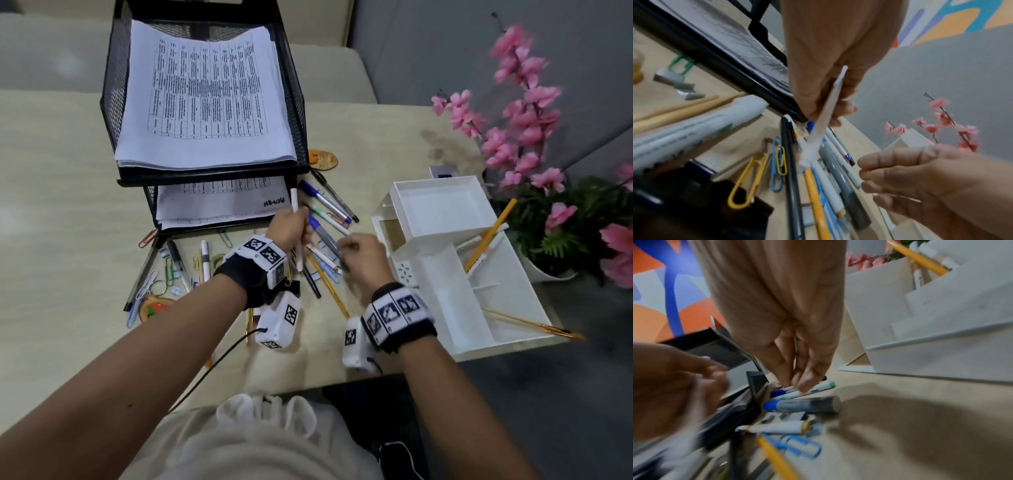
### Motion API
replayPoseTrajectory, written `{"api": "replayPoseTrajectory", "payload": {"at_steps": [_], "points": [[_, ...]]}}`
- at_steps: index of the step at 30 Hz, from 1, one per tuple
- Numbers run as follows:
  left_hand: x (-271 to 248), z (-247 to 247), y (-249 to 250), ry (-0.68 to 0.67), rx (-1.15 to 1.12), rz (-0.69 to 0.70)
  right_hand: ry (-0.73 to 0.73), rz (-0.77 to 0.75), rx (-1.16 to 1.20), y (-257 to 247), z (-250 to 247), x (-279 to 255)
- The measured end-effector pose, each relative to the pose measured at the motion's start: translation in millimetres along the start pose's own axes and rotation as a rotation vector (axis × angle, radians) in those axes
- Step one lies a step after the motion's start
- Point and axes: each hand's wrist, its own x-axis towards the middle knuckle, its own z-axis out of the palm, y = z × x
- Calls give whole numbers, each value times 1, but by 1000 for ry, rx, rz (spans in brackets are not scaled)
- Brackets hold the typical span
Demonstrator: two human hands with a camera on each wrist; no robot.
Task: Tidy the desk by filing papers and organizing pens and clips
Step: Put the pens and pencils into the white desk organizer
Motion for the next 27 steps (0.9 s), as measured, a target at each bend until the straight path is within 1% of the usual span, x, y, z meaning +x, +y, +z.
{"api": "replayPoseTrajectory", "payload": {"at_steps": [2,3,4,6,8,10,11,13,15,16,17,19,21,23,25,27], "points": [[0,-8,1,62,45,4,119,9,-112,-1,-2,25],[1,-13,0,73,89,9,142,-5,-186,-1,-2,35],[0,-16,0,76,110,10,139,-28,-276,0,0,42],[-1,-22,-2,58,80,-7,80,-64,-458,3,2,47],[-2,-25,-2,32,-19,-57,23,-76,-530,10,2,44],[-5,-25,0,7,-161,-131,13,-70,-467,17,0,37],[-7,-23,0,-12,-208,-165,33,-63,-380,19,-2,30],[-9,-17,-1,-66,-227,-192,52,-45,-130,17,-5,13],[-12,-10,0,-135,-247,-178,-36,-51,58,9,-4,-11],[-13,-6,0,-155,-245,-166,-94,-67,84,7,-2,-20],[-14,-3,1,-164,-242,-150,-135,-97,60,6,0,-25],[-15,0,3,-139,-267,-108,-165,-124,14,7,1,-24],[-13,-1,1,-84,-290,-57,-134,-95,52,8,1,-13],[-12,-4,1,-34,-270,-25,-46,-108,15,5,4,2],[-12,-8,2,2,-203,0,35,-124,-110,1,9,20],[-14,-9,4,24,-87,21,32,-137,-349,-4,15,30]]}}
